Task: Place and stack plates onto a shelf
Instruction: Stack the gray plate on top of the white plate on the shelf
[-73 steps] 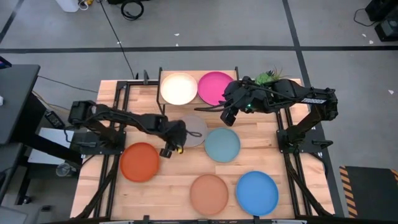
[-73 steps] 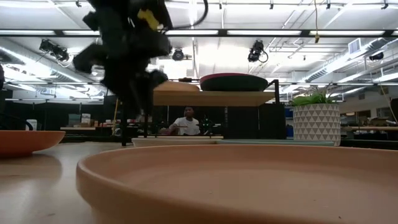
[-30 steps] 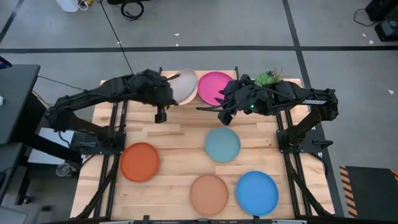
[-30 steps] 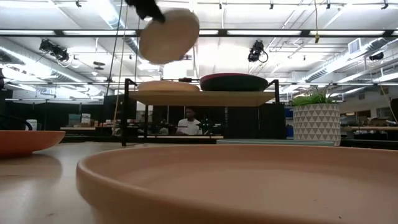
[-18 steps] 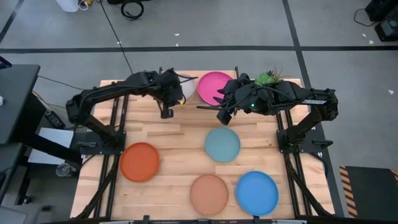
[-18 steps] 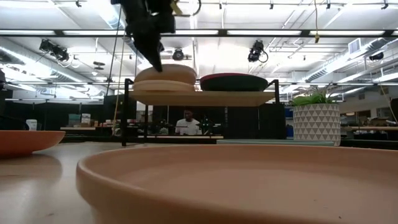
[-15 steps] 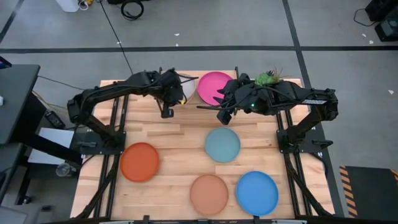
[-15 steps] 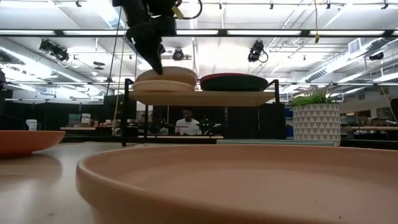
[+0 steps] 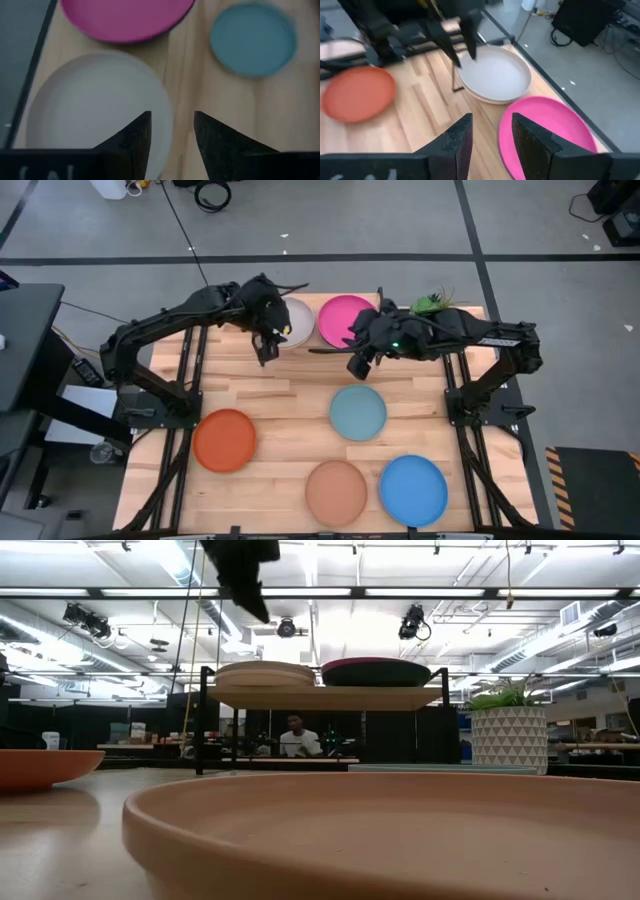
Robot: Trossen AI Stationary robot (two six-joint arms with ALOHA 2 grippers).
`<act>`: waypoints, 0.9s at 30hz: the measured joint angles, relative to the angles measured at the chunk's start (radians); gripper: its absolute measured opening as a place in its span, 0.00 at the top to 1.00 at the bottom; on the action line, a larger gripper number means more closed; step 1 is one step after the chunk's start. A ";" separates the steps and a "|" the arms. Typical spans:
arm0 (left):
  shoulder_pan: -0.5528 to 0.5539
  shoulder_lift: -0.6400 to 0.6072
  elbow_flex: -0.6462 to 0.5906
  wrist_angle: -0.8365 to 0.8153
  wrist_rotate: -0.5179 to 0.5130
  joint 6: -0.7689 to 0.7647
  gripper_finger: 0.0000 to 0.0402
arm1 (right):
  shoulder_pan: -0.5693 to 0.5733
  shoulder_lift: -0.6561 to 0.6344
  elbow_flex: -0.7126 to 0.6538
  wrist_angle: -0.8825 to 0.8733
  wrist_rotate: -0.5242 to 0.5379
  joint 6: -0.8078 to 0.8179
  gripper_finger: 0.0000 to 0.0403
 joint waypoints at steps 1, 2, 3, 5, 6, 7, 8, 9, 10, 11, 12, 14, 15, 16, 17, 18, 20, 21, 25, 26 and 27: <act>-0.001 0.000 0.007 0.002 0.009 -0.029 0.61 | -0.008 0.000 -0.008 -0.002 0.000 -0.007 0.64; -0.002 0.002 0.007 0.000 0.010 -0.057 0.61 | -0.016 0.001 -0.013 -0.001 -0.001 -0.016 0.64; 0.001 0.008 0.004 0.001 0.006 -0.079 0.62 | -0.022 0.000 -0.014 0.007 -0.005 -0.027 0.64; 0.006 0.034 -0.012 0.038 -0.033 -0.112 0.63 | -0.033 -0.003 -0.018 0.042 -0.023 -0.048 0.64; 0.013 0.051 -0.026 0.053 -0.047 -0.122 0.64 | -0.036 -0.003 -0.019 0.053 -0.033 -0.058 0.64; 0.022 0.069 -0.037 0.064 -0.053 -0.131 0.64 | -0.036 -0.002 -0.020 0.065 -0.041 -0.067 0.64; 0.030 0.091 -0.043 0.077 -0.057 -0.137 0.65 | -0.038 -0.002 -0.020 0.084 -0.044 -0.078 0.64; 0.037 0.114 -0.043 0.099 -0.063 -0.142 0.65 | -0.039 -0.002 -0.020 0.100 -0.045 -0.087 0.64; 0.043 0.134 -0.042 0.122 -0.068 -0.150 0.65 | -0.040 -0.002 -0.020 0.105 -0.046 -0.094 0.64; 0.051 0.154 -0.041 0.133 -0.069 -0.153 0.65 | -0.040 -0.002 -0.020 0.111 -0.049 -0.100 0.64; 0.056 0.175 -0.041 0.144 -0.069 -0.153 0.65 | -0.040 -0.002 -0.020 0.118 -0.052 -0.103 0.64; 0.059 0.211 -0.041 0.182 -0.068 -0.157 0.65 | -0.040 -0.002 -0.020 0.121 -0.054 -0.102 0.64; 0.059 0.222 -0.042 0.190 -0.068 -0.159 0.65 | -0.040 -0.002 -0.020 0.125 -0.054 -0.101 0.64; 0.059 0.229 -0.042 0.205 -0.068 -0.160 0.65 | -0.040 -0.002 -0.020 0.129 -0.054 -0.096 0.64; 0.058 0.233 -0.042 0.226 -0.067 -0.159 0.65 | -0.039 -0.002 -0.020 0.128 -0.054 -0.088 0.64; 0.058 0.235 -0.042 0.241 -0.067 -0.158 0.65 | -0.039 -0.002 -0.020 0.127 -0.054 -0.084 0.64; 0.057 0.242 -0.042 0.275 -0.066 -0.154 0.65 | -0.039 -0.002 -0.020 0.128 -0.054 -0.076 0.64; 0.056 0.245 -0.042 0.291 -0.066 -0.154 0.65 | -0.039 -0.002 -0.020 0.128 -0.054 -0.075 0.64; 0.058 0.245 -0.041 0.336 -0.066 -0.151 0.65 | -0.037 -0.002 -0.020 0.134 -0.054 -0.071 0.64; 0.059 0.245 -0.041 0.341 -0.066 -0.151 0.65 | -0.037 -0.002 -0.020 0.134 -0.054 -0.071 0.64; 0.059 0.245 -0.041 0.347 -0.067 -0.151 0.65 | -0.037 -0.002 -0.020 0.134 -0.054 -0.071 0.64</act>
